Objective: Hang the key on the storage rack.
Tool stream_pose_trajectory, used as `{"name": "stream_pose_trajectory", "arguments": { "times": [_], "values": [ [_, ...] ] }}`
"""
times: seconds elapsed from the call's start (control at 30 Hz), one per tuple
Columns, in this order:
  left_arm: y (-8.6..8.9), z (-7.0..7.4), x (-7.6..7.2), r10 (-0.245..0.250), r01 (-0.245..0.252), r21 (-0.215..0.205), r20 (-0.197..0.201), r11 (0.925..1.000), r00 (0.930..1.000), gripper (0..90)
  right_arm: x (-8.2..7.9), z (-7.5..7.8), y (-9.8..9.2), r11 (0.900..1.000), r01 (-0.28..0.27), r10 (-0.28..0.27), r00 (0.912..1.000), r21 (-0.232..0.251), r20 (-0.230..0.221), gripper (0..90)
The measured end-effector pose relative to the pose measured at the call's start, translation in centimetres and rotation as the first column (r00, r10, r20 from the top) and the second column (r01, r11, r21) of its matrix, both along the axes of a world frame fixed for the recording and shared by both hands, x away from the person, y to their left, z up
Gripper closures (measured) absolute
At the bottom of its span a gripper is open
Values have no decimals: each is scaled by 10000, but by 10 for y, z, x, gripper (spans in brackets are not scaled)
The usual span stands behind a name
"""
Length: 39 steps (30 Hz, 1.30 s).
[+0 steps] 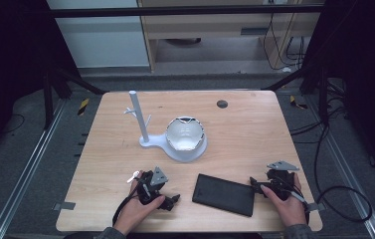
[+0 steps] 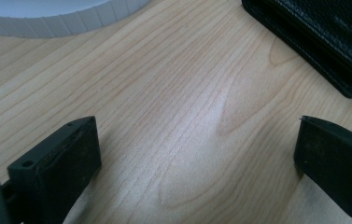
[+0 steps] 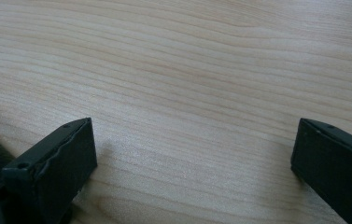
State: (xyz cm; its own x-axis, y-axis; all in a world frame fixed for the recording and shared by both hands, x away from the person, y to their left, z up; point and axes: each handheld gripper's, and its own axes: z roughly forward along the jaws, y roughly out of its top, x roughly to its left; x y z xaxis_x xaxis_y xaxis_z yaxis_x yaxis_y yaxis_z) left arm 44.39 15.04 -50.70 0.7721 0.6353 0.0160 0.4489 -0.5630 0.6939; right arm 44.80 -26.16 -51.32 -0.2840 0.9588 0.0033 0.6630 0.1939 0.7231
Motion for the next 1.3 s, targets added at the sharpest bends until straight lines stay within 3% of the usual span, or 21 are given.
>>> {"name": "stream_pose_trajectory", "arguments": {
  "times": [0.07,0.13,0.17,0.27,0.33,0.43,0.53,0.6,0.77,0.87,1.07,1.3],
  "values": [
    [4,3,1,139,-139,87,-9,9999,9999,65,0,0,0,10000,-1,1,10000,4,10,4],
    [5,5,2,151,-147,233,-150,9996,9998,56,-1,0,0,10000,-39,39,10000,-30,15,5],
    [6,12,3,111,-98,581,-224,9983,9997,56,-1,0,0,10000,-34,34,10000,-10,5,4],
    [8,26,6,252,-222,1043,-272,9943,9993,64,-1,0,0,10000,-29,29,10000,-11,6,5],
    [11,36,10,299,-229,1325,-514,9909,9982,64,-1,0,0,10000,-18,18,10000,3,8,5],
    [16,47,17,691,-568,2061,-531,9769,9962,64,-1,0,0,10000,-43,43,10000,-35,38,5],
    [23,52,22,955,-764,2169,-790,9732,9923,64,-1,0,0,10000,-43,43,10000,-39,41,5],
    [32,58,26,1192,-958,2553,-778,9621,9898,68,-1,0,0,10000,-42,43,10000,-40,40,5],
    [45,65,28,1613,-1370,2583,-751,9563,9840,80,-1,0,0,10000,-43,44,10000,-39,41,5],
    [57,66,30,2016,-1700,2607,-994,9503,9744,101,-1,0,0,10000,-43,43,10000,-35,33,5],
    [62,58,35,2098,-1605,2871,-1499,9443,9662,181,-1,0,0,10000,-44,44,10000,-38,33,5],
    [66,50,41,2188,-1601,2959,-1774,9417,9595,272,-1,0,0,10000,-43,43,10000,-38,42,5]
  ]
}}
